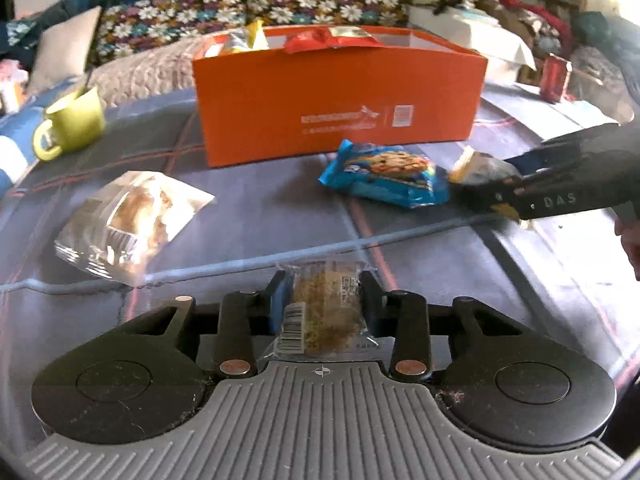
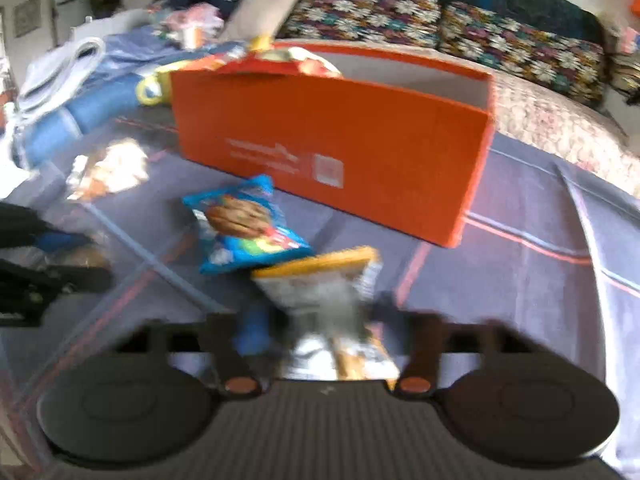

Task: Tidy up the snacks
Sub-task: 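Carry both packets over the orange box and open both tools, then grasp the blue cookie packet with the right tool while the left approaches the clear pastry bag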

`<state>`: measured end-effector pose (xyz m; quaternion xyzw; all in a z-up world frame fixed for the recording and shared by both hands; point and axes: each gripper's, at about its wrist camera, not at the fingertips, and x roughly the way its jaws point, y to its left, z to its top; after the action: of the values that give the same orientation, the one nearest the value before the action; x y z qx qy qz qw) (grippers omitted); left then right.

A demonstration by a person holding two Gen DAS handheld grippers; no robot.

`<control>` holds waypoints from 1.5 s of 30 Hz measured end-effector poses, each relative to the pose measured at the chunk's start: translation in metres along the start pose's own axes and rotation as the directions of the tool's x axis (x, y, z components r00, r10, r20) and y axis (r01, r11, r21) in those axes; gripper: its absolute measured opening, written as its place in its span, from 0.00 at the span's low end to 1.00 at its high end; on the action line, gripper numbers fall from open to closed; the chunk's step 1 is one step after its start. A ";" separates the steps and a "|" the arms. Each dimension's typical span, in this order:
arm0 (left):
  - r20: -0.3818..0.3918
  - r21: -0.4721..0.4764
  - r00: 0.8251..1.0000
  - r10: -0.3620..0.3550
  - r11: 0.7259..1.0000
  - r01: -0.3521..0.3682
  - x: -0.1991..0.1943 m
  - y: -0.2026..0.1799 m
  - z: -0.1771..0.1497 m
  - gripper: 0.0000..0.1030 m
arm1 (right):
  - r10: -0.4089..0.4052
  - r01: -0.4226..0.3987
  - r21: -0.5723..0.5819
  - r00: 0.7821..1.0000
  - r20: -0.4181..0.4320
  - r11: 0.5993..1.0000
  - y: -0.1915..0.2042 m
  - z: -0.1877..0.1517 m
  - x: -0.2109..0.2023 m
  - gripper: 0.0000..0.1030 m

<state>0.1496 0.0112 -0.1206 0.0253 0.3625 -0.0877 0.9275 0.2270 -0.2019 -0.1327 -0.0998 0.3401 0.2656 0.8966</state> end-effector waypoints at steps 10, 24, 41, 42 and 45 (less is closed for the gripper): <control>0.074 -0.118 0.996 -0.052 0.991 0.060 -0.021 0.027 0.050 0.00 | -0.004 -0.020 0.106 0.976 0.216 0.994 -0.018 0.044 -0.046 0.38; 0.233 -0.093 0.970 -0.065 0.992 0.088 0.060 0.046 0.232 0.10 | -0.062 0.026 0.126 0.954 0.292 0.992 -0.071 0.154 0.035 0.76; 0.093 0.013 0.995 -0.026 1.000 0.025 0.012 0.009 0.078 0.62 | 0.006 -0.113 0.418 0.968 0.249 0.901 -0.054 0.009 -0.054 0.99; 0.089 0.033 0.996 -0.021 0.999 0.018 0.017 0.004 0.076 0.62 | 0.005 -0.114 0.431 0.969 0.246 0.895 -0.056 0.003 -0.056 0.99; 0.081 0.095 0.996 -0.026 0.995 0.018 0.038 -0.010 0.082 0.66 | -0.011 -0.093 0.443 0.974 0.226 0.892 -0.059 -0.011 -0.062 0.99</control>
<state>0.2298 -0.0132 -0.0856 0.0612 0.3196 -0.1160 0.9384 0.2147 -0.2807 -0.1000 0.1481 0.2918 0.2081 0.9217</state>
